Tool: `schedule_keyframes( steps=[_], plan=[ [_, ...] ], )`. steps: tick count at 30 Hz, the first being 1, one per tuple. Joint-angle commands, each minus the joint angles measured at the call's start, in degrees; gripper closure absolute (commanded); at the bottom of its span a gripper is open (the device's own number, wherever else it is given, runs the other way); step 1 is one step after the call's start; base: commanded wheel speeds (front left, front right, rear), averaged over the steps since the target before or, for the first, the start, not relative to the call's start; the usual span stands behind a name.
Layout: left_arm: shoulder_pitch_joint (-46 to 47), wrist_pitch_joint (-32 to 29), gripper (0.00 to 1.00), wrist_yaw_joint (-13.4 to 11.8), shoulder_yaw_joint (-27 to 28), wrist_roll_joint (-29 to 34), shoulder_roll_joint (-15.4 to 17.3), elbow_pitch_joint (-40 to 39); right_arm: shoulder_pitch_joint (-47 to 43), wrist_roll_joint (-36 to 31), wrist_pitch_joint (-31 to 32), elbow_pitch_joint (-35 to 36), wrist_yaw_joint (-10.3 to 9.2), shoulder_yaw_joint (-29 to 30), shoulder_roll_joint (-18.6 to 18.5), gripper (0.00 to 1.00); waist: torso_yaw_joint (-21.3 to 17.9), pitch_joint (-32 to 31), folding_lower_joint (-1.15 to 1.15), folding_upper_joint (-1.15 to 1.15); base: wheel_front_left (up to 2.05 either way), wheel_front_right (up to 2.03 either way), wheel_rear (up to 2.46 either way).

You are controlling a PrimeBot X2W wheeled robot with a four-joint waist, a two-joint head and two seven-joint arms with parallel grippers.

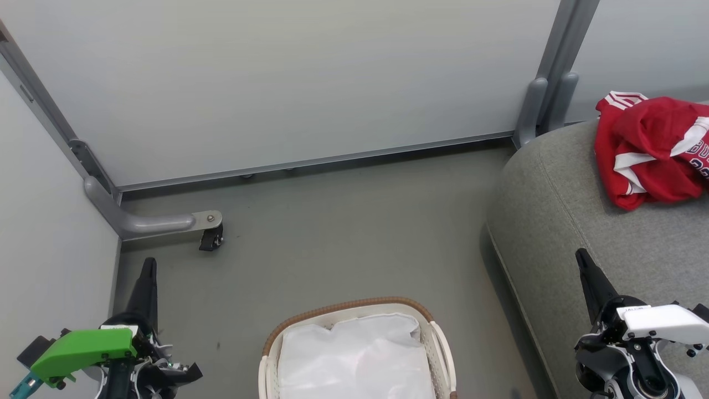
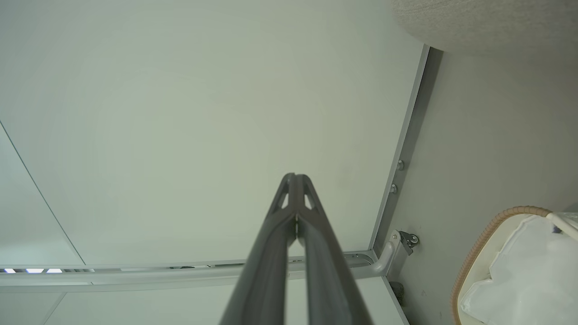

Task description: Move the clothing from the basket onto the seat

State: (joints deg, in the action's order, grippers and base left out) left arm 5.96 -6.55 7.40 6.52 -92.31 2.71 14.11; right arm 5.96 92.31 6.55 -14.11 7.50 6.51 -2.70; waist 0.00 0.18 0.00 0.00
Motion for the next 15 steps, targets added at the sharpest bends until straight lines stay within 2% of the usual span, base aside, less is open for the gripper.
schedule_keyframes(
  steps=[1, 15],
  plan=[
    [0.58, -0.16, 1.00, 0.24, 0.15, -0.19, 0.31, -0.11, 0.46, 0.19, 0.18, 0.23, -0.02, 0.13, -0.34, 1.00, 0.00, 0.00, 0.00, 0.00, 0.00, 0.00, 0.00],
    [0.58, -0.16, 1.00, 0.24, 0.14, -0.19, 0.31, -0.11, 0.45, 0.20, 0.18, 0.23, -0.02, 0.13, -0.34, 1.00, 0.00, 0.00, 0.00, 0.00, 0.00, 0.00, 0.00]
  ],
)
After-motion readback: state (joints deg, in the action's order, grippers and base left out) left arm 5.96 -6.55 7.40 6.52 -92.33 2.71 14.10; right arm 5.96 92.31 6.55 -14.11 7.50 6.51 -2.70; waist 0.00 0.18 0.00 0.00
